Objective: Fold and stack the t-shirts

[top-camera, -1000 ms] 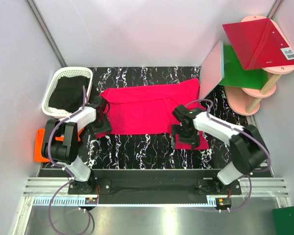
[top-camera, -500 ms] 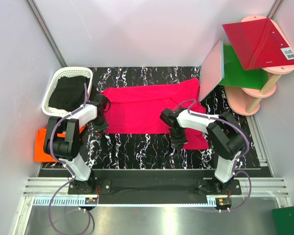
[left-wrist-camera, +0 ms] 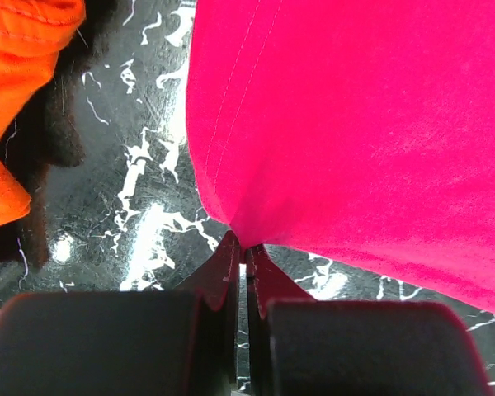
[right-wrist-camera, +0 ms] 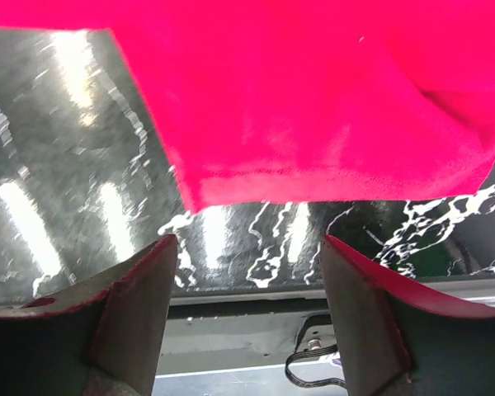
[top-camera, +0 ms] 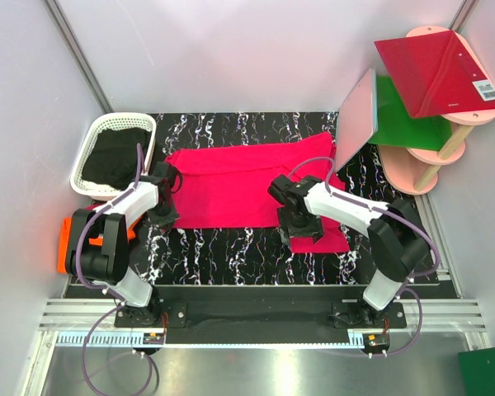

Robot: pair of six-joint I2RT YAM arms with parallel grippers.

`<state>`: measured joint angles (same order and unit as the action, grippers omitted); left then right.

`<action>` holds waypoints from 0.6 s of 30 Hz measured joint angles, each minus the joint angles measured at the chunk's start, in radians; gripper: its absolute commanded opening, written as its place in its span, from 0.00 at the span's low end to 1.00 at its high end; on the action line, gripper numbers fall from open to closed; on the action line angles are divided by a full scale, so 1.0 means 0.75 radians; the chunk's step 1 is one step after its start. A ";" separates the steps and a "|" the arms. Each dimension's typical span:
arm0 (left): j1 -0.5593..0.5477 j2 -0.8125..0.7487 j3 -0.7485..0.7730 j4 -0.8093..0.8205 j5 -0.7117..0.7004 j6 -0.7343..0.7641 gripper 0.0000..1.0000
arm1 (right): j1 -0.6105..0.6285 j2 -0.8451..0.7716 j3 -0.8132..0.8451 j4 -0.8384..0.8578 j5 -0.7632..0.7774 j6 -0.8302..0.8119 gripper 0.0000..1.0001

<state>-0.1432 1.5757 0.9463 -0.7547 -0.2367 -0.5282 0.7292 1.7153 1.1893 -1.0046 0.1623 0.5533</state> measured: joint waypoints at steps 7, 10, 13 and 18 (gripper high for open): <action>0.001 0.005 -0.032 0.002 -0.001 0.006 0.00 | 0.051 0.046 0.006 0.032 -0.014 0.004 0.75; 0.001 0.006 -0.033 0.003 -0.001 0.010 0.00 | 0.079 0.169 0.022 0.059 -0.027 0.007 0.71; 0.001 0.006 -0.033 0.002 -0.001 0.015 0.00 | 0.113 0.261 0.092 0.036 -0.038 0.014 0.38; 0.001 0.005 -0.033 0.001 -0.001 0.030 0.00 | 0.165 0.338 0.176 0.009 -0.020 0.038 0.00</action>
<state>-0.1429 1.5791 0.9218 -0.7544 -0.2371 -0.5056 0.8532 1.9690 1.3212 -0.9977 0.1474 0.5819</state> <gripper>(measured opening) 0.023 0.062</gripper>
